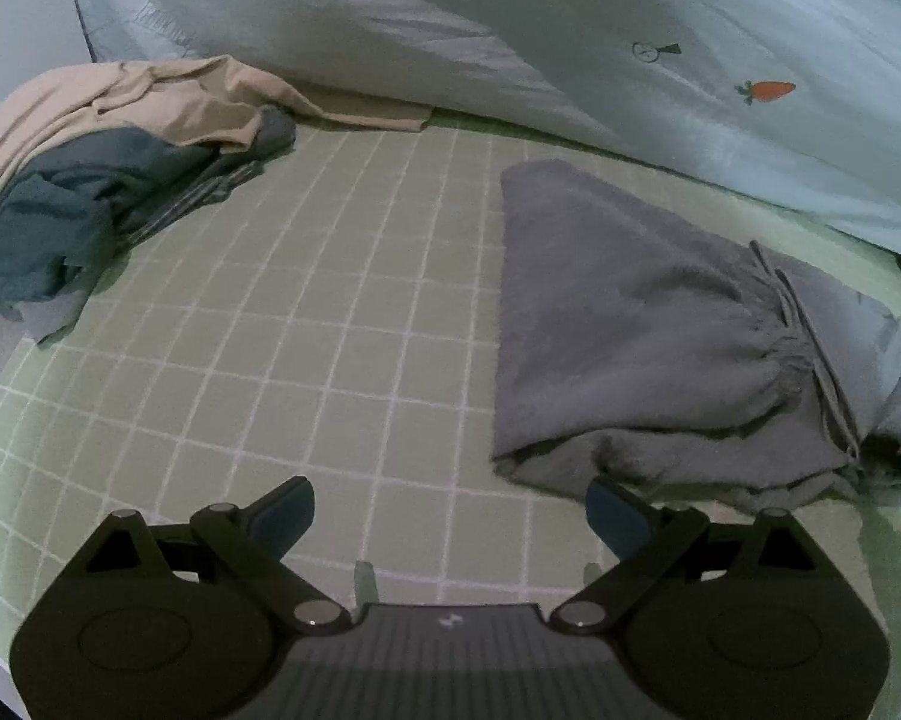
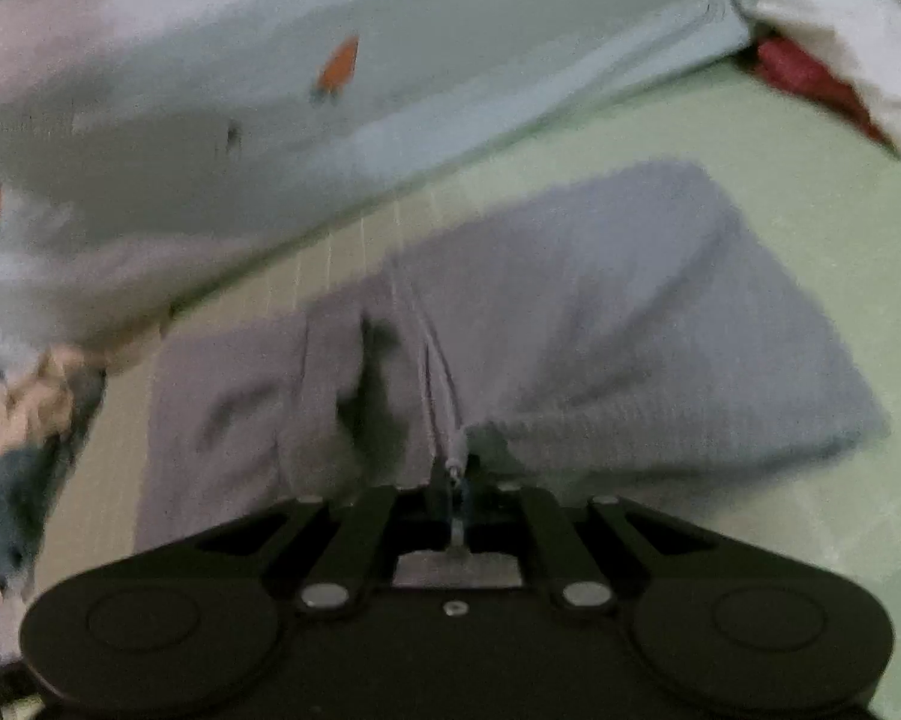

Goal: Fold clothes

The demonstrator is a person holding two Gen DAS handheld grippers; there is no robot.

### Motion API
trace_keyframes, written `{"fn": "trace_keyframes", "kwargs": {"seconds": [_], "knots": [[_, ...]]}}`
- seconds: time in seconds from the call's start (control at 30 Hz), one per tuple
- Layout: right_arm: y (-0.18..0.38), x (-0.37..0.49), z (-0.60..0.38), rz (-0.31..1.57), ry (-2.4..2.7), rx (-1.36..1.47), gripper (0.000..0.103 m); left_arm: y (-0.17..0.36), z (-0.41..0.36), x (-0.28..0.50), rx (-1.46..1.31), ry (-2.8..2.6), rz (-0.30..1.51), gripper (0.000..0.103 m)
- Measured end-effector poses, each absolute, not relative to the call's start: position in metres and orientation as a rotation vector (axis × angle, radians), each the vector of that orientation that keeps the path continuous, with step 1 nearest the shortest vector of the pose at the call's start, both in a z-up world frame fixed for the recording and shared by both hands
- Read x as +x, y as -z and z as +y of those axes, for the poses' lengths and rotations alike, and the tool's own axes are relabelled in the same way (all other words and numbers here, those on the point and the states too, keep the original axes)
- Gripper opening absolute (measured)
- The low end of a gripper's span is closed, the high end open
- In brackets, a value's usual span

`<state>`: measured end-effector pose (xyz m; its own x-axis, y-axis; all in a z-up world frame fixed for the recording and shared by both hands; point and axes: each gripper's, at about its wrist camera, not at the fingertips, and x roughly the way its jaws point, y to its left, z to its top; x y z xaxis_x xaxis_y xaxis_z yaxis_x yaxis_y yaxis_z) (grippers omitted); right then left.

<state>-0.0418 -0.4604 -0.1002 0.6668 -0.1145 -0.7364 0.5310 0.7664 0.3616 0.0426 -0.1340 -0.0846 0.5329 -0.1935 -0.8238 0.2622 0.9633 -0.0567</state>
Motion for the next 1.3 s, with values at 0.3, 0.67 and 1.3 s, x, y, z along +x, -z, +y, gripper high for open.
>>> {"fn": "trace_keyframes", "kwargs": {"seconds": [0.3, 0.67, 1.3], "knots": [[0.092, -0.066, -0.443, 0.736, 0.437, 0.627, 0.057, 0.092, -0.129, 0.050, 0.097, 0.351, 0.996, 0.097], [0.073, -0.077, -0.433, 0.739, 0.584, 0.375, 0.103, 0.097, -0.149, 0.095, 0.075, 0.450, 0.970, 0.097], [0.071, -0.078, -0.473, 0.774, 0.708, 0.384, 0.103, 0.128, -0.194, 0.166, 0.030, 0.509, 1.040, 0.063]]}}
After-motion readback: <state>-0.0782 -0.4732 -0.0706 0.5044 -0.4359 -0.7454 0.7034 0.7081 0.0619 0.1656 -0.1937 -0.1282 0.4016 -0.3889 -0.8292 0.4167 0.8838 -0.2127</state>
